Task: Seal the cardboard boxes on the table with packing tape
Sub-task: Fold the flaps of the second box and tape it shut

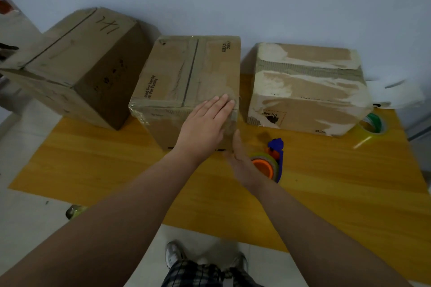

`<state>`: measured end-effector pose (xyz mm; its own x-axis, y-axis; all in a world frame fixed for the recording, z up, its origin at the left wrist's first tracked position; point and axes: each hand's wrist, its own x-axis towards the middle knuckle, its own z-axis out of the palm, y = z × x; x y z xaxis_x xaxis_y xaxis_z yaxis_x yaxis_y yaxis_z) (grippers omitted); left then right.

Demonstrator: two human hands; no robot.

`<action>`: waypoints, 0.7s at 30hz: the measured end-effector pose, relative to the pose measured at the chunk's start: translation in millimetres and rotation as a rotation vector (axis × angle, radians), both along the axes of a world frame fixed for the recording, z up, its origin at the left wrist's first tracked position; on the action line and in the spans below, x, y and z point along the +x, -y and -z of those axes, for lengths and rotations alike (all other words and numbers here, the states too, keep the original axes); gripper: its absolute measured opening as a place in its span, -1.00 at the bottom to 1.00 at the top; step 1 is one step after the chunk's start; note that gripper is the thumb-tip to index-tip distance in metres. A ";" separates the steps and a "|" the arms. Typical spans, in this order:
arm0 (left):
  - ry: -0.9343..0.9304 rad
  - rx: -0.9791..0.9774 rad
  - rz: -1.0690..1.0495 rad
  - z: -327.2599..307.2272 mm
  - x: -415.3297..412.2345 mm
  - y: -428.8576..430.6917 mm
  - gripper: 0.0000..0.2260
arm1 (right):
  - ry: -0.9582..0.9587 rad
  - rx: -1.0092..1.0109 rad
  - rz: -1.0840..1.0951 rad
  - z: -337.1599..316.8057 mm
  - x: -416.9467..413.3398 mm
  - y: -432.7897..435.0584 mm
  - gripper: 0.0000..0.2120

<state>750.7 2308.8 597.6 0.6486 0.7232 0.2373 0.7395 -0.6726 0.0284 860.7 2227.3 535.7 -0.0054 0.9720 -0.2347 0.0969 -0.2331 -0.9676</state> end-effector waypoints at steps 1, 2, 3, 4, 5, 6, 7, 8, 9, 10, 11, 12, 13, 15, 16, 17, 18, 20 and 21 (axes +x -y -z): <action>-0.004 0.000 0.008 0.0 -0.2 -0.8 -0.44 | 0.007 0.016 0.030 1.2 3.7 1.0 -0.39; -0.004 -0.001 0.015 -0.2 -0.5 -1.7 -0.44 | -0.004 0.054 0.092 -0.8 7.6 -0.2 -0.40; -0.002 0.000 0.019 -0.6 -0.8 -2.4 -0.44 | -0.005 0.084 0.155 -5.0 10.9 -4.0 -0.38; 0.000 0.000 0.020 -0.8 -0.9 -2.6 -0.44 | 0.011 0.103 0.175 -10.1 13.2 -9.1 -0.34; 0.002 -0.002 0.019 -0.8 -0.8 -2.3 -0.44 | 0.026 0.116 0.142 -14.8 12.9 -13.3 -0.30; 0.004 -0.004 0.017 -0.6 -0.5 -1.9 -0.44 | 0.037 0.128 0.079 -16.9 10.4 -16.0 -0.27; 0.005 -0.006 0.013 0.0 -0.1 -1.3 -0.44 | 0.046 0.137 0.018 -16.2 8.1 -16.5 -0.26; 0.005 -0.008 0.011 0.5 -0.2 -1.1 -0.44 | 0.061 0.140 -0.020 -15.0 7.8 -16.4 -0.27; 0.007 -0.008 0.013 0.9 -0.3 -1.4 -0.44 | 0.087 0.146 -0.033 -14.7 10.6 -15.5 -0.29; 0.009 -0.007 0.018 0.9 -0.7 -2.4 -0.44 | 0.126 0.158 -0.024 -15.6 16.6 -16.0 -0.33; 0.010 -0.005 0.025 0.7 -1.1 -3.4 -0.44 | 0.191 0.175 0.006 -17.9 24.4 -17.7 -0.40; 0.011 -0.006 0.031 0.6 -1.7 -3.8 -0.44 | 0.279 0.192 0.041 -21.3 33.2 -21.5 -0.48; 0.014 -0.009 0.032 0.5 -1.9 -3.8 -0.44 | 0.369 0.208 0.063 -25.5 41.8 -26.7 -0.55; 0.022 -0.022 0.032 0.8 -1.3 -2.8 -0.44 | 0.536 0.236 0.063 -35.0 54.4 -39.4 -0.66; 0.026 -0.027 0.032 0.8 -0.8 -2.3 -0.43 | 0.623 0.238 0.045 -39.7 57.8 -46.1 -0.71; 0.027 -0.029 0.032 0.6 -0.6 -2.0 -0.42 | 0.710 0.233 0.010 -44.0 60.2 -51.9 -0.75; 0.027 -0.030 0.032 0.1 -0.7 -2.0 -0.41 | 0.794 0.226 -0.039 -47.5 62.0 -57.0 -0.76; 0.028 -0.031 0.034 -0.8 -0.8 -1.7 -0.41 | 0.950 0.220 -0.154 -53.9 65.3 -64.5 -0.73; 0.031 -0.033 0.035 -1.1 -0.6 -1.3 -0.42 | 1.006 0.216 -0.205 -56.8 66.2 -67.0 -0.73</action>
<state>750.1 2310.1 598.7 0.6666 0.7076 0.2344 0.7136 -0.6966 0.0735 926.9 2294.3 592.5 -0.0732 0.9964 -0.0435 0.8978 0.0468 -0.4380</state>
